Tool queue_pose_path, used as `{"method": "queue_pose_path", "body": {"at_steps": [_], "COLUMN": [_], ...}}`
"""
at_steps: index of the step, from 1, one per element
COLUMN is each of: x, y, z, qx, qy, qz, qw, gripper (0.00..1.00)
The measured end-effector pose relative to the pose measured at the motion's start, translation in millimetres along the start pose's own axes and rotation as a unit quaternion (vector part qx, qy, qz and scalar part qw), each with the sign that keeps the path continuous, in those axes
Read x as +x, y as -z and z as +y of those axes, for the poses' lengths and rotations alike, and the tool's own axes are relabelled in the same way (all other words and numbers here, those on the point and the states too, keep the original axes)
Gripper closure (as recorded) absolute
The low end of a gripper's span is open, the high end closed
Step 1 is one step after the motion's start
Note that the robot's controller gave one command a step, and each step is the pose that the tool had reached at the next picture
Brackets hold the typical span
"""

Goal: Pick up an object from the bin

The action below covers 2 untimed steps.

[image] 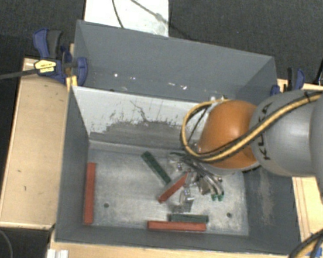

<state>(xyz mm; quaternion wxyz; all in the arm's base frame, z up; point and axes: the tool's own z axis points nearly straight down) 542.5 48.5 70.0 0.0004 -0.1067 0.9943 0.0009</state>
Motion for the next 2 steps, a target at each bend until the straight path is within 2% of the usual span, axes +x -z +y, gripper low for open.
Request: {"method": "queue_pose_path", "body": {"at_steps": [1, 2], "x": [-0.2, -3.0], "y": [0.8, 149.0], "z": [-1.1, 20.2], "qx": [0.001, 0.001], "qy": [-0.001, -0.006], "qz": [-0.0006, -0.0051], "qw": [1.0000, 1.0000], "gripper": [1.00, 1.00]}}
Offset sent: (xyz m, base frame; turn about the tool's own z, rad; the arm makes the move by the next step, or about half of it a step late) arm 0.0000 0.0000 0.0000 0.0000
